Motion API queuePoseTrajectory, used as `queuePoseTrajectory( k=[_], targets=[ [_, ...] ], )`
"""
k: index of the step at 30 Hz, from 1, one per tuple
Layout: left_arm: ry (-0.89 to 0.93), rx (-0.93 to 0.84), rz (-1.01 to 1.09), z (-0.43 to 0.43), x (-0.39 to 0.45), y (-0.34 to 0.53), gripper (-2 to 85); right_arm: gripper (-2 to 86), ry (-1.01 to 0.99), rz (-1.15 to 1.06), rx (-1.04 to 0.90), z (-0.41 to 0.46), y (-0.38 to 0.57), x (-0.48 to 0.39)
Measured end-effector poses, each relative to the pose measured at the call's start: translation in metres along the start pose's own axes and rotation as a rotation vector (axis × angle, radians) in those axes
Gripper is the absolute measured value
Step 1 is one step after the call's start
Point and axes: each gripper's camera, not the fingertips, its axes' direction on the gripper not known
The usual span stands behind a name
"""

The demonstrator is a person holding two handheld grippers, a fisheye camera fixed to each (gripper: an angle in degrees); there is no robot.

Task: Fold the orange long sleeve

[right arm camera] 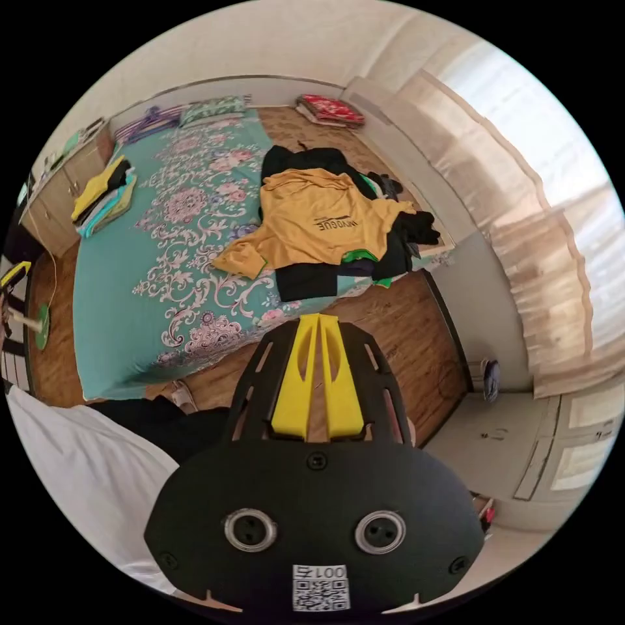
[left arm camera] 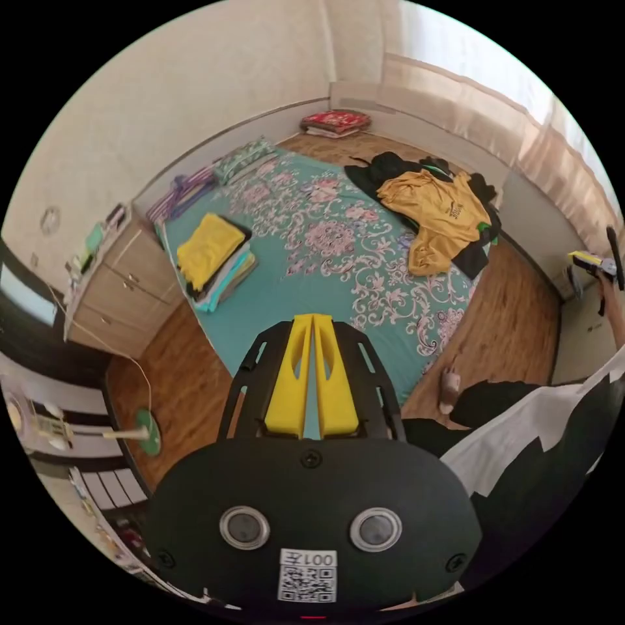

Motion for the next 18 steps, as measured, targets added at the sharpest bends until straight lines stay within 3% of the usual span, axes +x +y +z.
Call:
queuePoseTrajectory(
  k=[9,18],
  targets=[
    [0.089,-0.043,0.134,0.147,0.239,-0.101,-0.7,0.2,0.001,0.140,-0.071,-0.010,0.146,0.205],
    [0.198,-0.186,0.426,0.321,0.473,-0.216,5.2,0.4,-0.121,0.207,-0.022,-0.052,0.171,0.388]
  ],
)
